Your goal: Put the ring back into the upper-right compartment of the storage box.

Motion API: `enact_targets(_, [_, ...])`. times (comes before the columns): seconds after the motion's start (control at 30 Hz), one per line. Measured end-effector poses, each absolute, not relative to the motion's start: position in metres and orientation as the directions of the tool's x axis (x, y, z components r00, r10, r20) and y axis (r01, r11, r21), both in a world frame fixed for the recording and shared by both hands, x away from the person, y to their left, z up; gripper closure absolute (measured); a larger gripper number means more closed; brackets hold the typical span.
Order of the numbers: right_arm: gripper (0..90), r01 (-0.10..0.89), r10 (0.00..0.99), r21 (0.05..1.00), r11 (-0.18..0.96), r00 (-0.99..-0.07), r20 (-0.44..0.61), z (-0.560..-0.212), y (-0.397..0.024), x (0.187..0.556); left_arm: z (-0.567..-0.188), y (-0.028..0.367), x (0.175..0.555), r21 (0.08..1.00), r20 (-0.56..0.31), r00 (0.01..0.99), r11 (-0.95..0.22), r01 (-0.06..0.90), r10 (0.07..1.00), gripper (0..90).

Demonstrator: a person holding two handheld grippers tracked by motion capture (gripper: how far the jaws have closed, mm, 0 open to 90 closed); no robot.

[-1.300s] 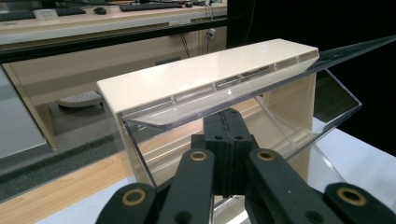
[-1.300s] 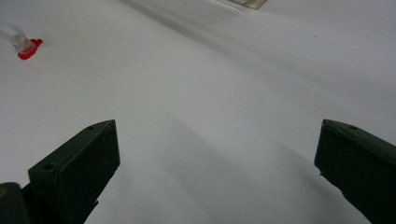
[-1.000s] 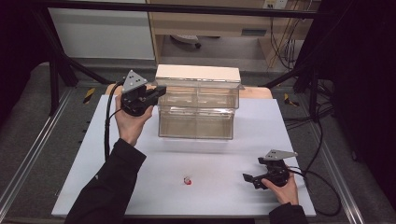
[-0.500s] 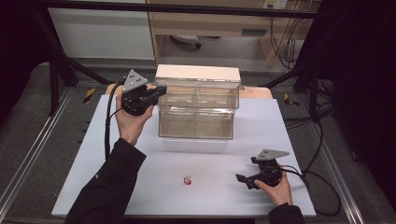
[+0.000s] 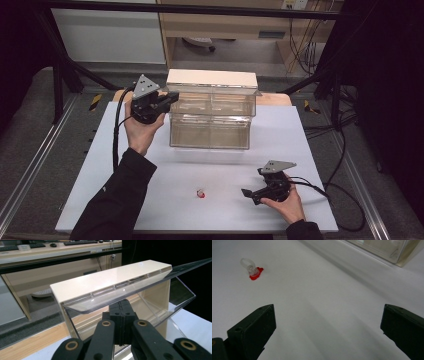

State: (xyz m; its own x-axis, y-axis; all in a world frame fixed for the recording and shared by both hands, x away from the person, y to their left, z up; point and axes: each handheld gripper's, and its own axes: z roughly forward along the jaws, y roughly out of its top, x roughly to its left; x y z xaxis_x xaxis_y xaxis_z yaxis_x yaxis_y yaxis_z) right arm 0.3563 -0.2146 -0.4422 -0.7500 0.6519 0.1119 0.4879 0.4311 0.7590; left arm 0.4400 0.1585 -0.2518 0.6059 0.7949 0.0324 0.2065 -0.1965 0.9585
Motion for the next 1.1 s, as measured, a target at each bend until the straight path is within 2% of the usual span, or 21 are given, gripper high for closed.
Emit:
enact_targets(0.7, [2.0, 0.46, 0.609, 0.767, 0.447, -0.785, 0.115, -0.436, -0.173, 0.355, -0.253, 0.159, 0.44, 0.96, 0.028, 0.608, -0.192, 0.206, 0.793, 90.0])
enact_targets(1.1, [5.6, 0.446, 0.546, 0.768, 0.459, -0.824, 0.151, -0.435, -0.139, 0.356, -0.252, 0.159, 0.439, 0.958, 0.033, 0.609, -0.199, 0.207, 0.792, 90.0])
